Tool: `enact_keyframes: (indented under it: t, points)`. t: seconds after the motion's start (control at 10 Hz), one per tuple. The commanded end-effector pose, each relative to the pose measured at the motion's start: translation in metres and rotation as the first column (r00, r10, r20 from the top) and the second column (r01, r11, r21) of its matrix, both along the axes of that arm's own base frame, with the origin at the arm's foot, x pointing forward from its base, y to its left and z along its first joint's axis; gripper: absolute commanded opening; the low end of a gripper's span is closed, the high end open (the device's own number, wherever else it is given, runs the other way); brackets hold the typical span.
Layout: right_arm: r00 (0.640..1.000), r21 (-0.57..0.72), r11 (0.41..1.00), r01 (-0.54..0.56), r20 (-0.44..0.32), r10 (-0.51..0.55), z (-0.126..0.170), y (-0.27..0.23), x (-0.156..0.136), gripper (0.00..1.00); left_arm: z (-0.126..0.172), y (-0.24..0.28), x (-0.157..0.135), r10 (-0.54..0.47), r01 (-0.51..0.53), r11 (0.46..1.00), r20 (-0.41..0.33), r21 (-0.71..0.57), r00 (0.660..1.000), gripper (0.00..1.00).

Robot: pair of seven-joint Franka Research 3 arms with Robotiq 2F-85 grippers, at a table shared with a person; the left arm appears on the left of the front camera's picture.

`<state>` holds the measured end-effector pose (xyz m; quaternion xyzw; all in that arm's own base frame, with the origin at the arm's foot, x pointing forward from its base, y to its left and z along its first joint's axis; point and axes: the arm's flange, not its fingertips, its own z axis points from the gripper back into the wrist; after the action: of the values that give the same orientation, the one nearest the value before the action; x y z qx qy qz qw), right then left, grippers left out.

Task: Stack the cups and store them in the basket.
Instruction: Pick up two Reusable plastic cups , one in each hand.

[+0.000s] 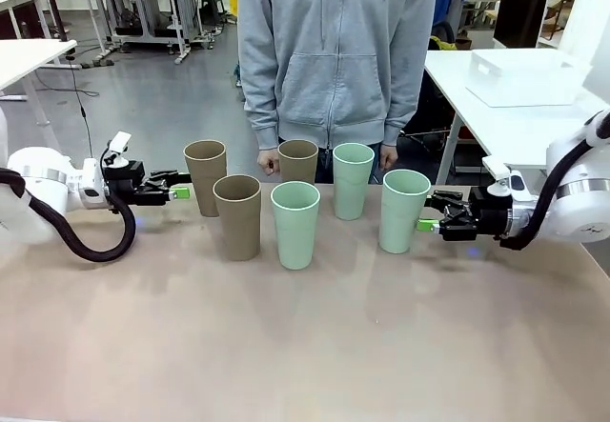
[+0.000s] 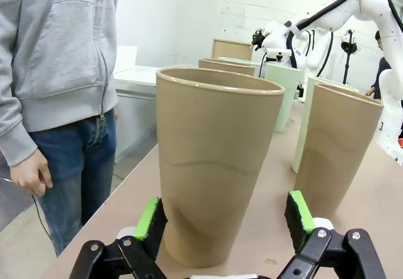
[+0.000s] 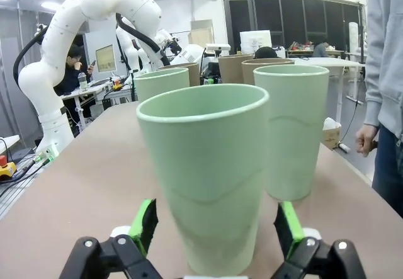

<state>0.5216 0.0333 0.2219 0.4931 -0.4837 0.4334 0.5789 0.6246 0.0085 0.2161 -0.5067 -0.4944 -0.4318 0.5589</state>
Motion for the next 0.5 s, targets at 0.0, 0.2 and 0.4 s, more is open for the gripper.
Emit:
enact_keyframes:
  t: [0.0,0.2,0.4]
  points:
    - [1.0,0.025,0.999,0.02,0.023,-0.02,-0.001,0.009,0.003,1.0,-0.001,-0.008,0.01,0.027,-0.027,1.0,0.035,0.01,0.999,1.0]
    - [1.0,0.025,1.0,0.014,0.019,-0.014,-0.004,0.015,0.002,1.0,0.001,-0.015,0.015,0.06,-0.062,0.997,0.067,0.033,0.996,1.0]
    - [1.0,0.034,0.999,0.009,0.017,-0.01,-0.005,0.02,0.001,1.0,0.001,-0.021,0.019,0.054,-0.057,0.998,0.074,0.04,0.996,1.0]
